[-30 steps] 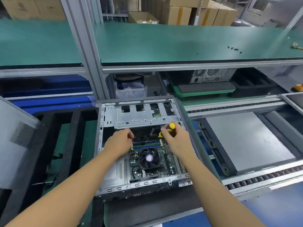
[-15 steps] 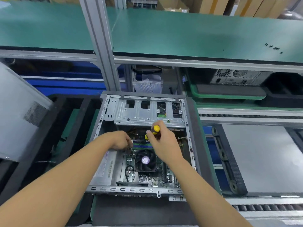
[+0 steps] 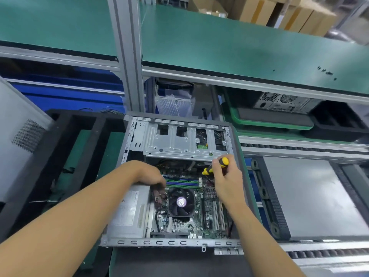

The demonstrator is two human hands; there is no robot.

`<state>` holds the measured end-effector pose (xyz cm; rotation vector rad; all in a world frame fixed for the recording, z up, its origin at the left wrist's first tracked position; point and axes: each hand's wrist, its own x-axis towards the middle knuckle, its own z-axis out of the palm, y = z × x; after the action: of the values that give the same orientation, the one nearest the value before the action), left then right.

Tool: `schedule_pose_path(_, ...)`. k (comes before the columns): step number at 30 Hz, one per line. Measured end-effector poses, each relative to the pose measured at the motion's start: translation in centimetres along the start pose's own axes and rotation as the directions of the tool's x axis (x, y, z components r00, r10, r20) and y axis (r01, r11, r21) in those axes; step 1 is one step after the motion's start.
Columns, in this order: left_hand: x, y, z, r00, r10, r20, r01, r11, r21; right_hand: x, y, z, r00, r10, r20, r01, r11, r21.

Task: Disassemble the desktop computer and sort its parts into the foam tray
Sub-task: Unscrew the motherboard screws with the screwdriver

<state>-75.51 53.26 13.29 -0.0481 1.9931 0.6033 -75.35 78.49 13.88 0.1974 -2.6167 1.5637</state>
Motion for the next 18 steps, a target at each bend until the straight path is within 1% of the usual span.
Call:
schedule_pose_path(2, 0.6, -0.4, -0.4, 0.997, -0.033, 0.063, 0.046, 0.977, -0.209, 0.1, -0.5, 0.7, 1.000, -0.005, 0.007, 0.005, 1.000, -0.018)
schedule_pose_path(4, 1.3, -0.7, -0.8, 0.996, -0.062, 0.065, 0.077, 0.957, -0.279, 0.2, -1.3, 1.5, 0.999, -0.019, 0.038, 0.020, 0.999, -0.039)
schedule_pose_path(5, 1.8, -0.8, -1.0, 0.996, -0.078, 0.035, 0.085, 0.961, -0.263, 0.2, -1.6, 2.0, 0.998, -0.026, 0.065, 0.029, 0.999, -0.044)
schedule_pose_path(6, 2.3, -1.0, -1.1, 0.995, -0.093, -0.023, 0.087, 0.976, -0.198, 0.3, -2.0, 2.6, 0.995, -0.036, 0.091, 0.042, 0.998, -0.056)
schedule_pose_path(8, 3.2, -1.5, -1.2, 0.982, -0.109, -0.157, 0.116, 0.993, 0.038, 0.4, -2.7, 3.6, 0.989, -0.049, 0.139, 0.062, 0.994, -0.091)
schedule_pose_path(9, 3.6, -1.7, -1.2, 0.975, -0.114, -0.189, 0.143, 0.978, 0.149, 0.5, -3.0, 4.1, 0.985, -0.047, 0.166, 0.066, 0.992, -0.111)
schedule_pose_path(11, 4.1, -1.7, -1.0, 0.981, -0.116, -0.158, 0.159, 0.944, 0.289, 0.7, -3.6, 5.1, 0.970, -0.043, 0.240, 0.083, 0.984, -0.160)
schedule_pose_path(13, 4.3, -1.4, -1.0, 0.984, -0.133, -0.116, 0.165, 0.929, 0.331, 0.8, -3.9, 6.1, 0.943, -0.045, 0.331, 0.130, 0.962, -0.240)
schedule_pose_path(15, 4.3, -1.2, -0.9, 0.984, -0.144, -0.105, 0.172, 0.924, 0.341, 0.7, -4.0, 6.9, 0.913, -0.041, 0.406, 0.177, 0.936, -0.303)
schedule_pose_path(18, 4.3, -1.0, -0.9, 0.984, -0.143, -0.103, 0.172, 0.900, 0.399, 0.5, -3.8, 7.7, 0.887, -0.032, 0.461, 0.212, 0.915, -0.344)
